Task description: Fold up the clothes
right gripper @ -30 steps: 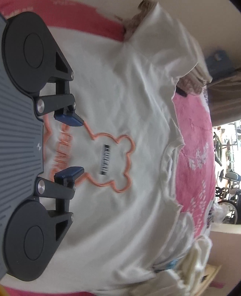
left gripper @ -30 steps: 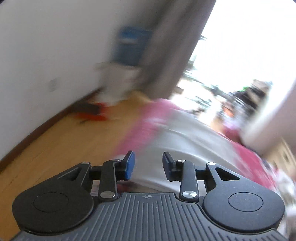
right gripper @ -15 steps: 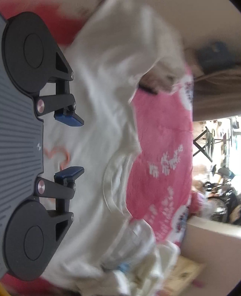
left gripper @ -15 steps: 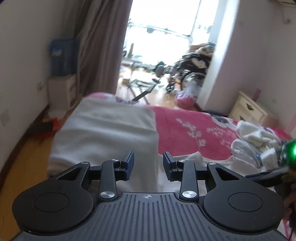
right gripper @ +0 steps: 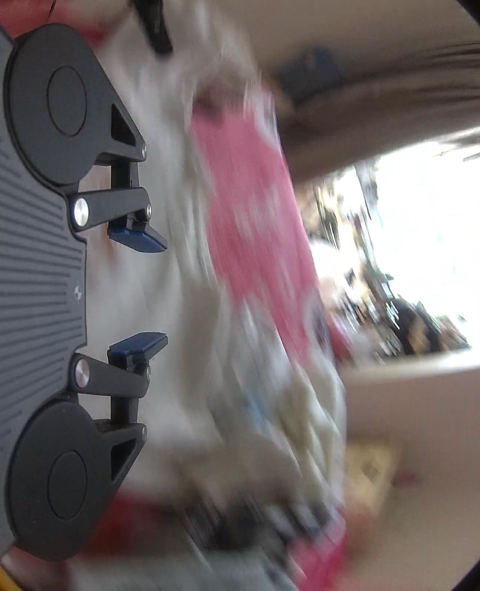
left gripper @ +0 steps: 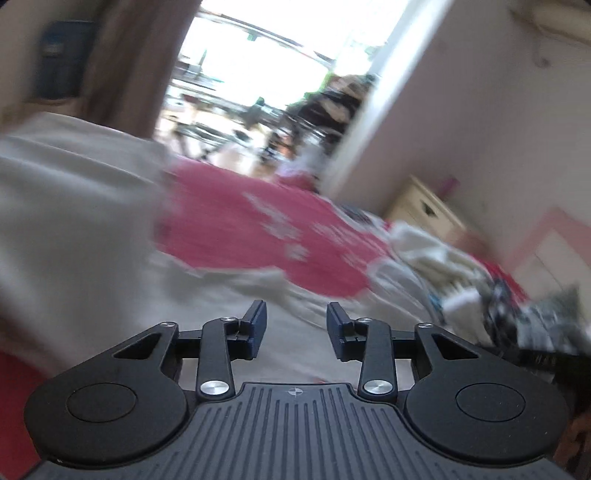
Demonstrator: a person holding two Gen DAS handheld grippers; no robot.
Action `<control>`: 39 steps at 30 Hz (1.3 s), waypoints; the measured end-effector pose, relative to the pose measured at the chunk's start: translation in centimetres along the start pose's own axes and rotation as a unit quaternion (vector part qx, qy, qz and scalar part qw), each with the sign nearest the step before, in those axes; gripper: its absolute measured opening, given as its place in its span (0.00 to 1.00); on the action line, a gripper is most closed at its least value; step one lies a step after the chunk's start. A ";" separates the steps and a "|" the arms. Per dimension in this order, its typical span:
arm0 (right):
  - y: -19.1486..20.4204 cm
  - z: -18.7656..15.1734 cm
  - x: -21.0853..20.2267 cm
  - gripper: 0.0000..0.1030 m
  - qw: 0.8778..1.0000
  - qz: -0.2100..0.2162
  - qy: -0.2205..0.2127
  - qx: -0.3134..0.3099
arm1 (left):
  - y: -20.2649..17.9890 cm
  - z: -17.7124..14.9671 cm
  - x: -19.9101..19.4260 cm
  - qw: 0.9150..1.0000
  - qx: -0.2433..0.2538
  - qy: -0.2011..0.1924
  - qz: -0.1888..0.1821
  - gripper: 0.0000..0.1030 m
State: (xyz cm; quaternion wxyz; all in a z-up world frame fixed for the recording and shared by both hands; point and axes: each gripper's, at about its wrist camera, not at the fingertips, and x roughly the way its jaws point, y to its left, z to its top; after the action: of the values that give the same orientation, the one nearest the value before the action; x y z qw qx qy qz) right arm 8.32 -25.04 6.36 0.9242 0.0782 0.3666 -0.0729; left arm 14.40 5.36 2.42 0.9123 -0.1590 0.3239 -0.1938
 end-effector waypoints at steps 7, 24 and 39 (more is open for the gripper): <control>-6.5 1.1 3.1 0.52 0.974 -0.146 -0.019 -0.175 | -7.0 -3.7 9.3 0.994 0.063 0.078 -0.032 0.41; -14.7 5.3 5.0 0.04 0.997 -0.067 0.021 -0.017 | -14.4 -8.9 15.5 0.975 0.182 0.107 -0.066 0.42; -23.7 1.8 -13.5 0.04 0.874 0.248 -0.185 0.375 | -16.6 -9.2 19.8 0.974 0.182 0.119 -0.059 0.42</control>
State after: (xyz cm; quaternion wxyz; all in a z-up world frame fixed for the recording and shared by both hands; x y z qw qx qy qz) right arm -4.78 -47.50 14.76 0.8640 0.4927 0.1027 0.0131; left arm 18.39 -19.71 -8.03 0.8678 0.0154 0.3791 -0.3209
